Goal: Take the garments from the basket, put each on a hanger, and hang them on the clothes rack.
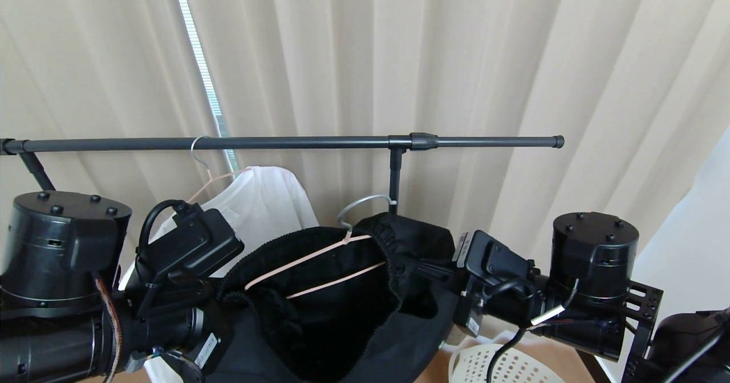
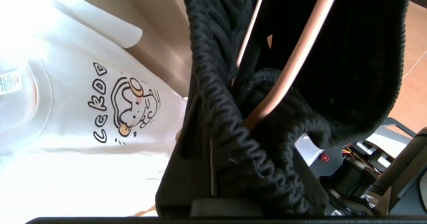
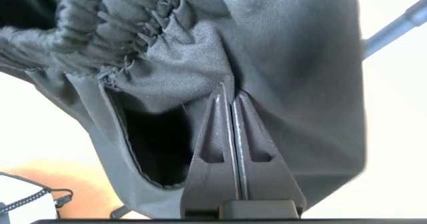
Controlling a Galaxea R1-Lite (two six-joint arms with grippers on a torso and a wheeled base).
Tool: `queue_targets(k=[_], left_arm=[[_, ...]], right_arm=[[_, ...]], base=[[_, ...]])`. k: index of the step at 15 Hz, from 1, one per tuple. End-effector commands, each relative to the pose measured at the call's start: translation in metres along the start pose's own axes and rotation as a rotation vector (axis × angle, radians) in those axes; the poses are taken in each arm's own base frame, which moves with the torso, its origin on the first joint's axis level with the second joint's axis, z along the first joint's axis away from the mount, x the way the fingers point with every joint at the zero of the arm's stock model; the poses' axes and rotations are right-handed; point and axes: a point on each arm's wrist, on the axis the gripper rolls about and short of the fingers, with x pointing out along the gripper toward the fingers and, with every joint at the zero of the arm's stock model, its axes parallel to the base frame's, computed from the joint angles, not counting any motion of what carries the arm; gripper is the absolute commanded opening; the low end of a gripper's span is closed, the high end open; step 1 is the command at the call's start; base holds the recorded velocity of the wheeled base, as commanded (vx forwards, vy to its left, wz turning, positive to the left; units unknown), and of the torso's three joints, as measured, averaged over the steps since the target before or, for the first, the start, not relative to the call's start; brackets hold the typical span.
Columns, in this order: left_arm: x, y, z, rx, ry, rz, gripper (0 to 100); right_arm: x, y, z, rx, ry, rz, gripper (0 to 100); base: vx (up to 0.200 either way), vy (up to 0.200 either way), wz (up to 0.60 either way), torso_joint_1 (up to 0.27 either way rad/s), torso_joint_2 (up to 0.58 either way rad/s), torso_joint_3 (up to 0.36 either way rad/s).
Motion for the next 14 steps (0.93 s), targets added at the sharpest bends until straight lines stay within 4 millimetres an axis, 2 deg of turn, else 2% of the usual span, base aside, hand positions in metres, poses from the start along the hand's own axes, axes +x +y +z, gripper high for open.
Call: queue_targets(k=[1, 14], left_arm=[[0.001, 0.005, -0.002, -0.011, 0.011, 0.018, 0], [0.000, 0.001, -0.011, 0.000, 0.034, 0.006, 0]], right_arm=[[-0.011, -0.004, 0.007, -0.008, -0.028, -0.026, 0], [-0.020, -0.027, 0.014, -0.005, -0.051, -0.134, 0]], base=[[0.000, 0.000, 0.00, 0.000, 0.00, 0.000], [0.000, 0.000, 0.00, 0.000, 0.00, 0.000]])
